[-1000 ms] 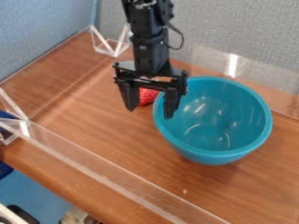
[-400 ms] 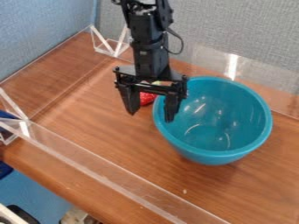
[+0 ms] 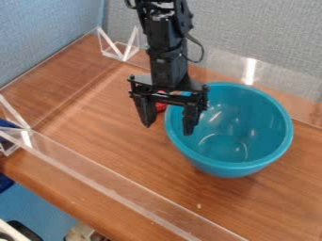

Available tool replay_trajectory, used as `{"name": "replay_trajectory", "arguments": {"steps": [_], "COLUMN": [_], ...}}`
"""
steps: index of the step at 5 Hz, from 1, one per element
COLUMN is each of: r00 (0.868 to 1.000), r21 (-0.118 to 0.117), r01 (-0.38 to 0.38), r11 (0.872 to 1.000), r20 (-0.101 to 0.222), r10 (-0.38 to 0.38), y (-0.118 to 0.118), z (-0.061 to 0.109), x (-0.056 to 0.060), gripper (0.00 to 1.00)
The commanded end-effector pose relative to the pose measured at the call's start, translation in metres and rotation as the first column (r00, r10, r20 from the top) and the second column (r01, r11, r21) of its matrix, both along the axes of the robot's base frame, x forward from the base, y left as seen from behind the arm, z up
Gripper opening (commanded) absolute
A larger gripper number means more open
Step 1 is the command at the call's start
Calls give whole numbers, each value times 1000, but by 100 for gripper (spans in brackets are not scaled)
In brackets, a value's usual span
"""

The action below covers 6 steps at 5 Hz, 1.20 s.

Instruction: Put the strawberry in the blue bowl

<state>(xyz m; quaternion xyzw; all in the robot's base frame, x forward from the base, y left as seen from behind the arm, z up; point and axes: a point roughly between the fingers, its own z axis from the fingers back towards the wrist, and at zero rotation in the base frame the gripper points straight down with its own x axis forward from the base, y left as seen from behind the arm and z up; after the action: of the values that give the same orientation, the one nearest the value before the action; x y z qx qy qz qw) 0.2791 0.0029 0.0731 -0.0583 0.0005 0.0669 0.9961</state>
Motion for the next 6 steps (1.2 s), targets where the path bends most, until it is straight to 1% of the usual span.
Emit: {"name": "replay_trajectory", "arguments": {"steps": [1, 3, 6], "r00": [999, 998, 994], "r21": [-1, -11, -30], "r01": [10, 14, 19], "r11": [1000, 1000, 999], "r20": [43, 63, 111], "r10": [-10, -13, -16], "y": [-5, -11, -20], "z": [11, 15, 32], "x": [3, 6, 11], "gripper": [100, 100, 100]}}
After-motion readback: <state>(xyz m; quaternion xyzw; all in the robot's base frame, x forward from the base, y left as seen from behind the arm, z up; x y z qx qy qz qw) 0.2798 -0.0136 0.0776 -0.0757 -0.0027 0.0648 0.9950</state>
